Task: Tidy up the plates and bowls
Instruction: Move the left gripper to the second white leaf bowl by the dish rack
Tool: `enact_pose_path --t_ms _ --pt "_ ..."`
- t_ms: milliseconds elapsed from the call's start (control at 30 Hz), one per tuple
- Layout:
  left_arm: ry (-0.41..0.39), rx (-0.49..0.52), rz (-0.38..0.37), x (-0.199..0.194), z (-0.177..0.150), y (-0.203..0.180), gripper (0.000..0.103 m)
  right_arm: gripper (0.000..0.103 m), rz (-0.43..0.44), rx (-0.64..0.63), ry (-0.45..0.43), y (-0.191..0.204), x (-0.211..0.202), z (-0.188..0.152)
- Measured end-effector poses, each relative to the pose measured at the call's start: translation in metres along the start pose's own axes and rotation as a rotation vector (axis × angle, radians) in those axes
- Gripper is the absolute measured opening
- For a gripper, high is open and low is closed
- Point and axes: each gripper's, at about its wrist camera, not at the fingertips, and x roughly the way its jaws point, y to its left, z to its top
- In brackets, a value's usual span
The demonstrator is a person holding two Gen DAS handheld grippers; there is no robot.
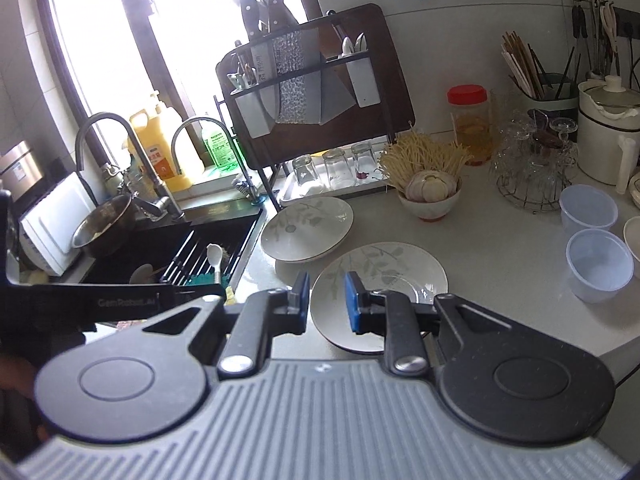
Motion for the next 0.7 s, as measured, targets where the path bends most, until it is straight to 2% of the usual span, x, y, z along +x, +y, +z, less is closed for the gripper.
enact_pose_path --t_ms 100,400,700 --pt "-0.015 0.002 0.011 -0.008 -0.008 -0.003 0.045 0.023 0.005 -0.031 -0.01 0.005 -0.006 -0.003" --pt "-0.027 0.027 0.045 -0.021 -0.024 -0.007 0.045 0.023 0.024 -0.02 0.042 0.005 -0.004 -0.014" --pt "-0.003 0.012 0.029 -0.001 -0.006 0.008 0.045 0.023 0.007 0.004 0.071 0.01 0.02 -0.008"
